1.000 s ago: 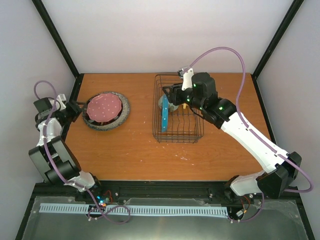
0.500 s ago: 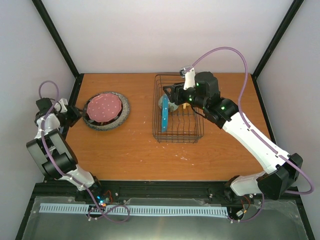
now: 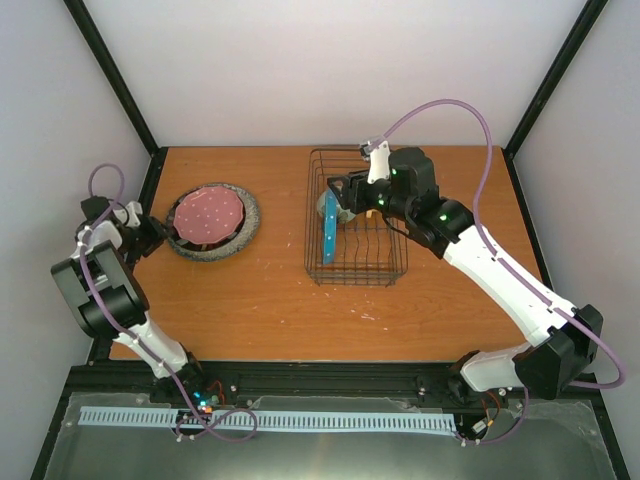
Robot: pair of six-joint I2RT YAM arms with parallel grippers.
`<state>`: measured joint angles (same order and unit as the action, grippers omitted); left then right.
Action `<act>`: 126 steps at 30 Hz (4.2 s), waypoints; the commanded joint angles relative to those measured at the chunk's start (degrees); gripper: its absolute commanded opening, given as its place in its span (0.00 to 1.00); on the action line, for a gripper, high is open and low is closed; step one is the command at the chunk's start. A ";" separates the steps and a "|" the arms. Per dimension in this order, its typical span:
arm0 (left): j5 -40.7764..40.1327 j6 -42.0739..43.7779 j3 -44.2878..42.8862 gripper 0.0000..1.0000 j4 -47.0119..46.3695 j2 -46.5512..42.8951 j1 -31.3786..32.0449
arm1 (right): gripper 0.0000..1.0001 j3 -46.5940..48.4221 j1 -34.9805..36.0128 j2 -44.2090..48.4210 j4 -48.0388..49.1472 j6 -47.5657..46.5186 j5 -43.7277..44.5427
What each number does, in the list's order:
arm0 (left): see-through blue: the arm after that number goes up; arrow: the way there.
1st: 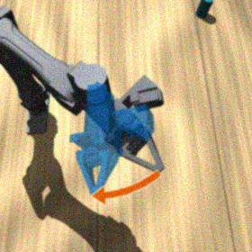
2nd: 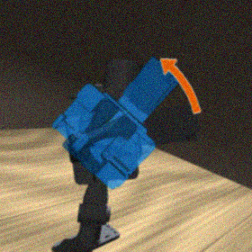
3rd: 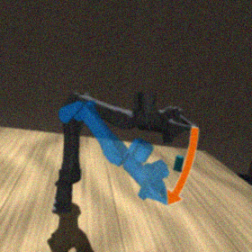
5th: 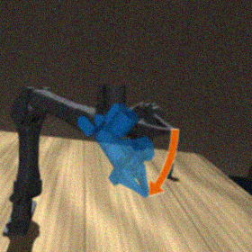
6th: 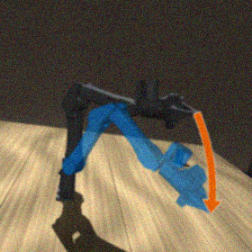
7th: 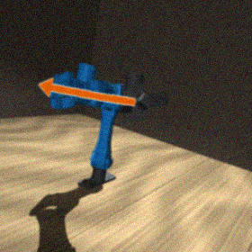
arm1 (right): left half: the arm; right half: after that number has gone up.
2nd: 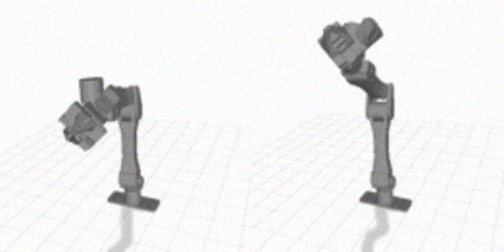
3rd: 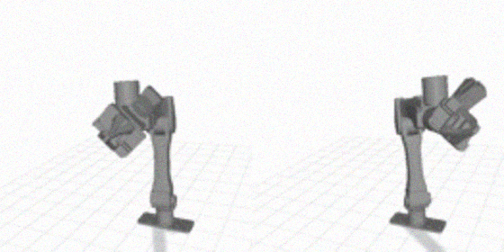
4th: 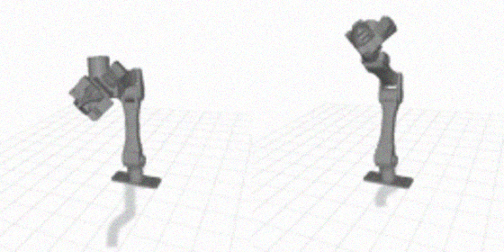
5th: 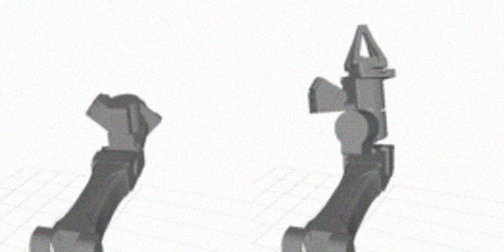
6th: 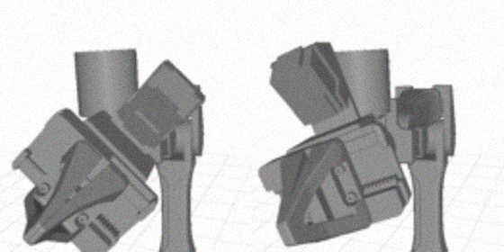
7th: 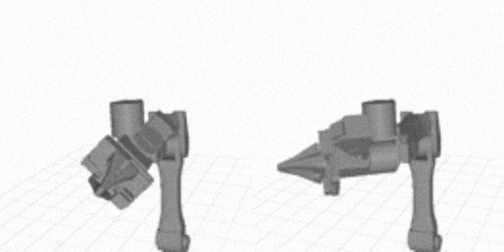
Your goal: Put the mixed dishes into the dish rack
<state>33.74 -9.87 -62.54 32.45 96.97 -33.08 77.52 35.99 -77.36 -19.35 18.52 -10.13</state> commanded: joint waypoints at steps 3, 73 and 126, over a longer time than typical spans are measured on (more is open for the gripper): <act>-1.83 1.43 -6.36 0.44 0.20 3.03 4.05 | 0.59 -0.63 -1.20 0.80 1.95 0.74 -1.33; 14.53 -5.71 -3.94 0.01 -14.47 0.76 8.11 | 0.55 1.01 -3.12 -5.98 8.33 2.38 -12.82; 7.63 -12.02 -20.06 0.01 -5.23 -19.79 30.81 | 0.77 17.21 -5.14 -23.81 12.50 15.37 -32.03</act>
<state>36.82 -18.81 -79.35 32.82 80.58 -3.97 92.47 31.14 -99.74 -11.29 30.61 -38.52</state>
